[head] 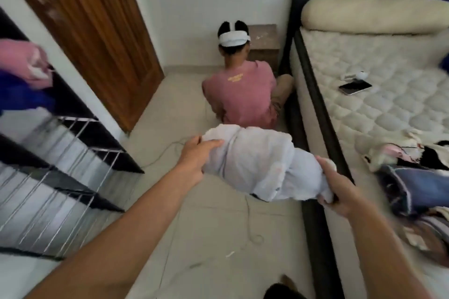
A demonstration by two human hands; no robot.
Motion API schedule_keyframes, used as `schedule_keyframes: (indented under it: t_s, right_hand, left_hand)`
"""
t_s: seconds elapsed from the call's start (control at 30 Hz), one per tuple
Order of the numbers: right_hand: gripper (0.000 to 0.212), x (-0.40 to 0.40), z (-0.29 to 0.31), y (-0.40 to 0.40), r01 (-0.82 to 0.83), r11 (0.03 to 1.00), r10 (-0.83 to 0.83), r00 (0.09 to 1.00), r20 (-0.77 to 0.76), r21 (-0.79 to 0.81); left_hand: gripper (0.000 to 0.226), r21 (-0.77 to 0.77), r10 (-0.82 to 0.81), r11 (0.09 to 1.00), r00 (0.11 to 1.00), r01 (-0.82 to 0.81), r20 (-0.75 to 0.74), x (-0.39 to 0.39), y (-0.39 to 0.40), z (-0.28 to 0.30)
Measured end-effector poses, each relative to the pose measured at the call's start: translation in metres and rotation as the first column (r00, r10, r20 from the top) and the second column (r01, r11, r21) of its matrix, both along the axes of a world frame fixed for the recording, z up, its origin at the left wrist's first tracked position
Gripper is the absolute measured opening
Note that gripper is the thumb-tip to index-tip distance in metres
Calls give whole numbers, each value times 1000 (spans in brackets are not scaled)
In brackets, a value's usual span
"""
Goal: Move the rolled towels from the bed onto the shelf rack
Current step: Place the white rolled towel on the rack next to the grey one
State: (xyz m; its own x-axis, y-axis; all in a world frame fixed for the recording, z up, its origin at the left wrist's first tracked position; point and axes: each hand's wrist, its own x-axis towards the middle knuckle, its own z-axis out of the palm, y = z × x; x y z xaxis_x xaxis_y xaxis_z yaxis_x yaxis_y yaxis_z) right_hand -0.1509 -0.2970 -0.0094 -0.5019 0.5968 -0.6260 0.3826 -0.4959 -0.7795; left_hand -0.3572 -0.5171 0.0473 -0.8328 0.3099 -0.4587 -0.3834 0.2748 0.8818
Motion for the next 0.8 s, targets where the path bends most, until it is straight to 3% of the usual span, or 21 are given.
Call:
schedule_keyframes:
  t_s: [0.13, 0.27, 0.33, 0.4, 0.47, 0.53, 0.6, 0.7, 0.73, 0.8]
  right_hand:
    - [52, -102, 26, -84, -237, 970, 244, 959, -144, 62]
    - [71, -191, 41, -154, -375, 915, 404, 847, -345, 149]
    - [67, -237, 44, -186, -451, 878, 476, 780, -406, 162]
    - [38, -283, 48, -220, -514, 844, 520, 717, -464, 152]
    - [30, -328, 51, -254, -568, 809, 563, 679, -472, 150]
    - [46, -369, 55, -284, -614, 766, 620, 627, -472, 190]
    - [65, -405, 61, -310, -668, 692, 705, 546, -452, 272]
    - [22, -447, 77, -349, -724, 618, 755, 437, -489, 308]
    - [17, -458, 81, -363, -746, 590, 766, 396, -506, 310]
    - [31, -478, 84, -390, -787, 549, 763, 333, -554, 282]
  left_hand:
    - [76, 159, 381, 918, 918, -362, -106, -53, -102, 14]
    - [70, 292, 713, 689, 691, -663, -114, -85, -185, 22]
    - [53, 374, 804, 553, 594, -744, -8, -104, -219, 15]
    - [33, 462, 795, 474, 590, -749, 141, -122, -247, 13]
    - [58, 551, 750, 399, 607, -733, 264, -144, -271, 13]
    - [87, 582, 729, 348, 602, -735, 325, -169, -292, 15]
    - [85, 615, 757, 294, 571, -732, 317, -192, -311, 21]
    - [91, 694, 816, 176, 498, -698, 294, -220, -345, 30]
    - [91, 710, 837, 150, 470, -688, 279, -227, -358, 34]
    - [88, 717, 868, 113, 419, -688, 266, -239, -387, 40]
